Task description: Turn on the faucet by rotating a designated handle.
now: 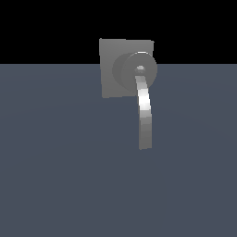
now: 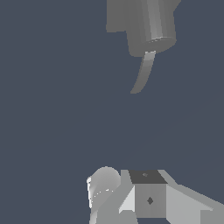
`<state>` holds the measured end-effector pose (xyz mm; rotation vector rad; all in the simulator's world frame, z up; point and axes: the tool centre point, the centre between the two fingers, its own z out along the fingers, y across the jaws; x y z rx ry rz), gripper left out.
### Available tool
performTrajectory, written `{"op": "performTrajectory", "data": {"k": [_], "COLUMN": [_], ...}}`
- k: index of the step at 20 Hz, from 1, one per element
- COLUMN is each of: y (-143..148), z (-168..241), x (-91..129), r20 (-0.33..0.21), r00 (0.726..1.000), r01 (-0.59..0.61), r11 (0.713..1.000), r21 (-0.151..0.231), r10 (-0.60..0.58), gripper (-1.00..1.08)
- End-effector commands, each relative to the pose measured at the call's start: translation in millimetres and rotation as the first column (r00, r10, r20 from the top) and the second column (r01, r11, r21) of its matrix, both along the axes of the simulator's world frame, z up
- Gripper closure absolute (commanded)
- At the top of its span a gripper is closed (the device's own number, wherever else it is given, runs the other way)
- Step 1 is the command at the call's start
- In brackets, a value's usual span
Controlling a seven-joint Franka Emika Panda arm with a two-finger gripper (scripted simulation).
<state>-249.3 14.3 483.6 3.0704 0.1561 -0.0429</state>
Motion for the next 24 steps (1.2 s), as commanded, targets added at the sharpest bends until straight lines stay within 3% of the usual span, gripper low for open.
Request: {"op": "performTrajectory", "data": {"k": [1,8,14,19,24], "y": [-1,-9,-21,-34,-46], "z": [-3,-24,-59,-97,-135], "x": [1,8,17,25,31], "r20": [-0.008,-0.080,-0.204,-0.357,-0.521], "r00": [1.000,0.993,0.959,0.881,0.750], "r01": [-0.008,-0.086,-0.221,-0.385,-0.559], "r11": [1.000,0.995,0.969,0.909,0.811], "r21": [-0.006,-0.053,-0.115,-0.160,-0.171], "r10": [0.008,0.082,0.194,0.311,0.407], "gripper": [1.08,1.08,1.08,1.08,1.08]}}
